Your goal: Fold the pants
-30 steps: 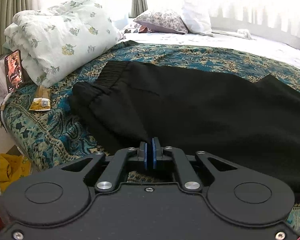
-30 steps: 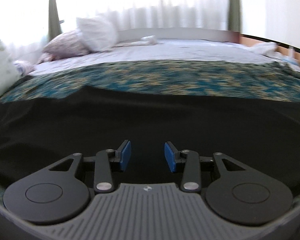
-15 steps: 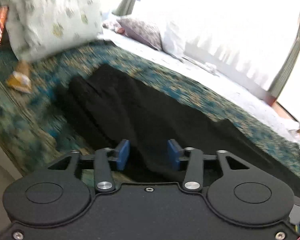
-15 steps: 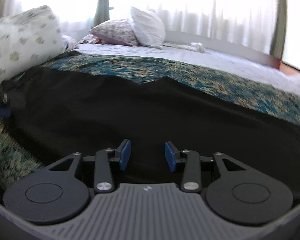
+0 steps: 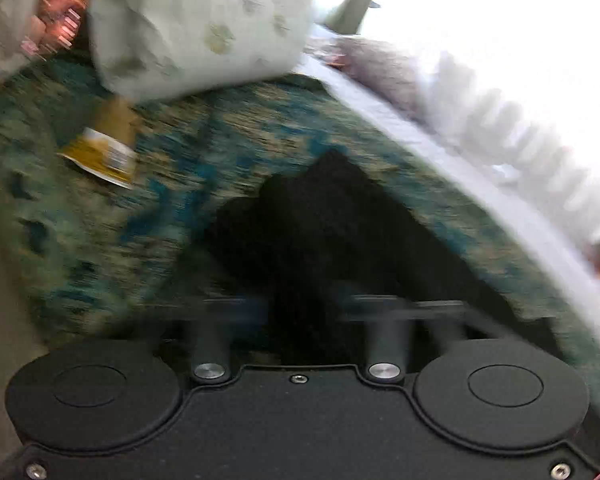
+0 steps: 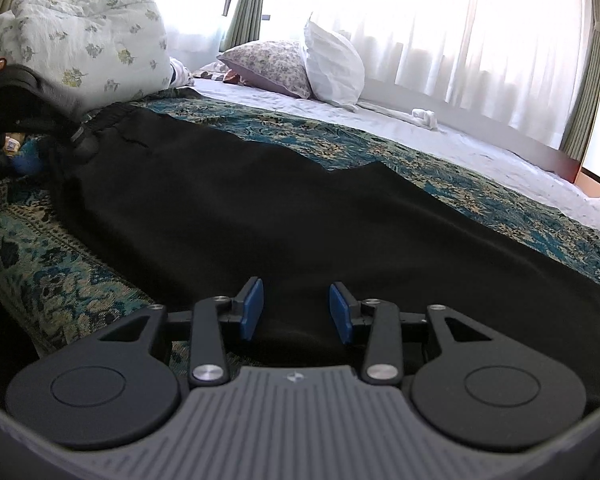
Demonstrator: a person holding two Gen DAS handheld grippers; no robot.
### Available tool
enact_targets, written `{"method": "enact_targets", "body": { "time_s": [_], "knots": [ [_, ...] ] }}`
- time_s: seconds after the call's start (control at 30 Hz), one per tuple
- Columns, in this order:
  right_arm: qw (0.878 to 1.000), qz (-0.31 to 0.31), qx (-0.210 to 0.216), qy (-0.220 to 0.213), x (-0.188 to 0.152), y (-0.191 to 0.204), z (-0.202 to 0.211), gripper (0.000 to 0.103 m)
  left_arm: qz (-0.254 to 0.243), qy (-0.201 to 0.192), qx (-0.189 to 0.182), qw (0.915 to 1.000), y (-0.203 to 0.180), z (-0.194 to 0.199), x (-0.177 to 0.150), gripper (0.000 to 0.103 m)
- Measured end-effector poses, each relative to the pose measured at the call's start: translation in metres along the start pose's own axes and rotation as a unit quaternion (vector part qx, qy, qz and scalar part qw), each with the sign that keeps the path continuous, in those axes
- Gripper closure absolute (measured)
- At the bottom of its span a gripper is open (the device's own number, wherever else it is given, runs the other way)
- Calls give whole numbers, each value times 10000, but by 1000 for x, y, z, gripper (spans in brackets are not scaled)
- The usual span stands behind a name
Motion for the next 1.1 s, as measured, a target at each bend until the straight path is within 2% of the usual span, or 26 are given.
{"method": "enact_targets", "body": {
  "time_s": [0.07, 0.17, 0.23, 0.3, 0.37, 0.43, 0.47, 0.57, 0.63, 0.7, 0.77, 0.83, 0.87, 0.93, 1.0, 1.1],
  "knots": [
    [10000, -14, 57, 16, 0, -2, 0, 47, -120, -142, 194, 9996, -5, 8, -4, 91],
    [9999, -76, 124, 32, -1, -4, 1, 47, -695, -257, 717, 9947, -18, 13, -11, 88],
    [9998, -114, 168, 40, 0, -5, 1, 47, -687, -82, 912, 9934, -19, 7, -11, 84],
    [9997, -130, 222, 40, -1, -6, 2, 47, -487, 24, 929, 9945, -17, 5, -8, 79],
    [9996, -111, 263, 31, -2, -6, 2, 47, -337, -120, 1070, 9936, -18, 15, -7, 62],
    [9995, -87, 294, -5, -4, -7, 3, 47, -297, -454, 1215, 9911, -24, 29, -8, 48],
    [9995, -86, 310, -21, -5, -8, 2, 47, -335, -635, 1175, 9905, -28, 38, -8, 43],
    [9992, -142, 364, -50, -6, -10, 2, 47, -635, -974, 690, 9908, -48, 59, -9, 40],
    [9990, -184, 396, -76, -6, -11, 1, 47, -1038, -949, 273, 9897, -68, 63, -12, 39],
    [9989, -183, 422, -123, -8, -13, 1, 47, -1471, -760, -239, 9859, -92, 58, -18, 41],
    [9986, -163, 467, -183, -11, -15, 1, 46, -1819, -472, -745, 9794, -118, 45, -24, 51],
    [9982, -182, 522, -238, -14, -19, 3, 43, -2247, -105, -1251, 9663, -150, 27, -31, 64],
    [9978, -248, 561, -264, -15, -24, 4, 39, -2412, 68, -1357, 9609, -163, 20, -35, 71],
    [9960, -489, 670, -324, -19, -37, 9, 37, -2707, 356, -1527, 9498, -193, 5, -44, 77],
    [9939, -821, 611, -416, -26, -57, 13, 36, -2954, 460, -1638, 9401, -221, -7, -55, 77],
    [9919, -1180, 281, -388, -37, -90, 11, 36, -3268, 494, -1547, 9310, -253, -22, -75, 77]
  ]
}}
Point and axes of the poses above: each gripper's, at about its wrist camera, not at the fingertips, and z roughly against the way its jaws point, y to its left, x to its top, the point moved 2 cm from there along -z, roughly the way its jaws point, and after that the axes turned 13 degrees about y, right-handed, at the moved point
